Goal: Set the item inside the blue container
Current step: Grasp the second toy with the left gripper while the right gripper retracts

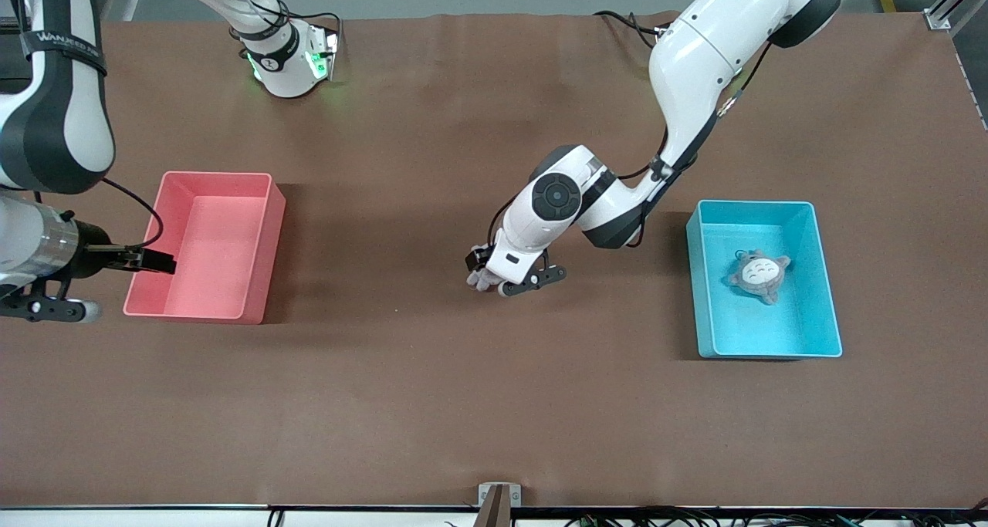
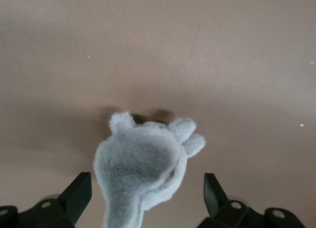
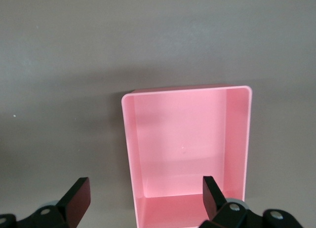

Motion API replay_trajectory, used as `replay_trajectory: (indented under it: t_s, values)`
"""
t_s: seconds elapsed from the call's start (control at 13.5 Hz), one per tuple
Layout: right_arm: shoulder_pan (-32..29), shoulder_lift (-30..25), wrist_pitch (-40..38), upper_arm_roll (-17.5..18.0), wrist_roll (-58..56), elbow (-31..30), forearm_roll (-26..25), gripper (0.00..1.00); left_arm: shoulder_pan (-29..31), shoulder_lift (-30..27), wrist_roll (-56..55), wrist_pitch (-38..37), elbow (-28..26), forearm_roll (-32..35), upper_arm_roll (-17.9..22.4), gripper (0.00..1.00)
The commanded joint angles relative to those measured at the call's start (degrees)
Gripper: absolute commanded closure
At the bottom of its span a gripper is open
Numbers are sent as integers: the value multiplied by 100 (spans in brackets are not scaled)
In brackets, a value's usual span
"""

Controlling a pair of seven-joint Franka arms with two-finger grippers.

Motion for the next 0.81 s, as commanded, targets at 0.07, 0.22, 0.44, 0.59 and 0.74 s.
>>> replay_trajectory:
  t_s: [0.07, 0.22, 0.44, 0.59, 0.74]
  values:
    - [-352, -86, -103, 119, -23, 78, -68, 0, -554, 122, -72, -11, 173, -18, 627, 0]
    - [-370, -42, -147, 119, -23, 175, -68, 0, -679, 228, -89, -3, 261, -27, 744, 0]
    - [-370, -42, -138, 119, 21, 280, -25, 0, -714, 254, -116, 93, 279, -53, 735, 0]
    - [-370, -50, -269, 119, 48, 228, 37, 0, -723, 316, -116, 348, 279, -62, 726, 0]
    - [-370, -94, -428, 119, 48, 193, 37, 0, -749, 360, -186, 559, 279, -132, 726, 0]
